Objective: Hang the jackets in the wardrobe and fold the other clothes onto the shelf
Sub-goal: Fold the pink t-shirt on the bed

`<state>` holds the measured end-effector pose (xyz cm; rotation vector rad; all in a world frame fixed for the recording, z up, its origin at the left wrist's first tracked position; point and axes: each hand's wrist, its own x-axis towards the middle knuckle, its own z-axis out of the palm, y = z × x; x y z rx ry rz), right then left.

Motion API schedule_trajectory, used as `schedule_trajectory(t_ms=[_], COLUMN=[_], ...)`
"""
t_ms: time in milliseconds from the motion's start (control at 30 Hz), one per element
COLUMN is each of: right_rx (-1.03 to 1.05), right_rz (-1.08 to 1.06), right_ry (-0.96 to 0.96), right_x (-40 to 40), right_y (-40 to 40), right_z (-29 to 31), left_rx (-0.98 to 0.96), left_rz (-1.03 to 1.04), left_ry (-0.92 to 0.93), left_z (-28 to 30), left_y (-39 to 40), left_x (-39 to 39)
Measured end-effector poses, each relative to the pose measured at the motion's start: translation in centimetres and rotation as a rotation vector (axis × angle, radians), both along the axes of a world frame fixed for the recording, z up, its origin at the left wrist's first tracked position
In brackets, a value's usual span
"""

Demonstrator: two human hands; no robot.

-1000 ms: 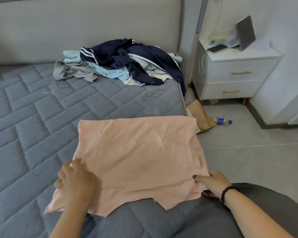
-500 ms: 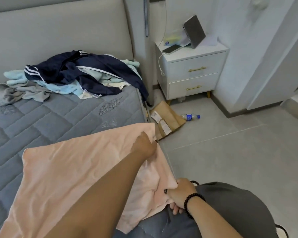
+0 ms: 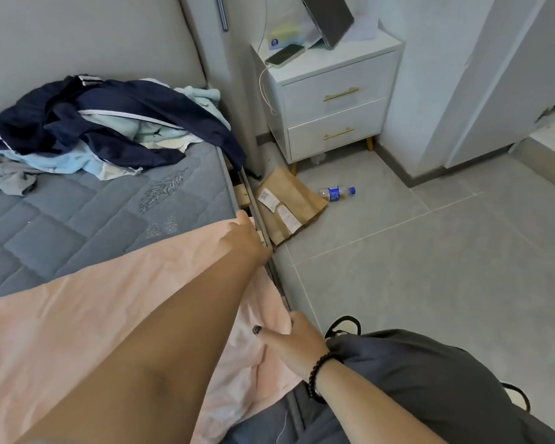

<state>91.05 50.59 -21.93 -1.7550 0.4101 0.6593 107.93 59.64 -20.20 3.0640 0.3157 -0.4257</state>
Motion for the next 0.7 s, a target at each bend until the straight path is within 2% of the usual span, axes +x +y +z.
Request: schedule_trajectory(t_ms=[100, 200, 300, 500, 700], right_rx=[-0.001, -0.088, -0.176, -0.16, -0.22], right_rz=[-0.014, 0.041, 0.077, 0.052, -0.011], right_ry=[0.018, -0.008, -0.087, -0.158, -0.234], right_x=[0.5, 1.0, 1.3, 1.1, 2.2], right_y=[1.0, 1.8, 2.0, 1.6, -2.1], right_z=[-0.1, -0.6, -1.0, 0.0, 4.3], left_rx=[0.048, 0.115, 0.077, -0.413, -1.024], left_rz=[-0.023, -0.096, -0.115, 0.053, 0.269], left_ry=[0.011, 0.002, 0.003, -0.094, -0.211], left_z=[-0.6, -0.9, -0.6, -0.4, 2.7], left_y=[-0.3, -0.2, 0.0, 2.9, 3.9], left_x=[-0.1, -0.4, -0.3, -1.0, -1.6])
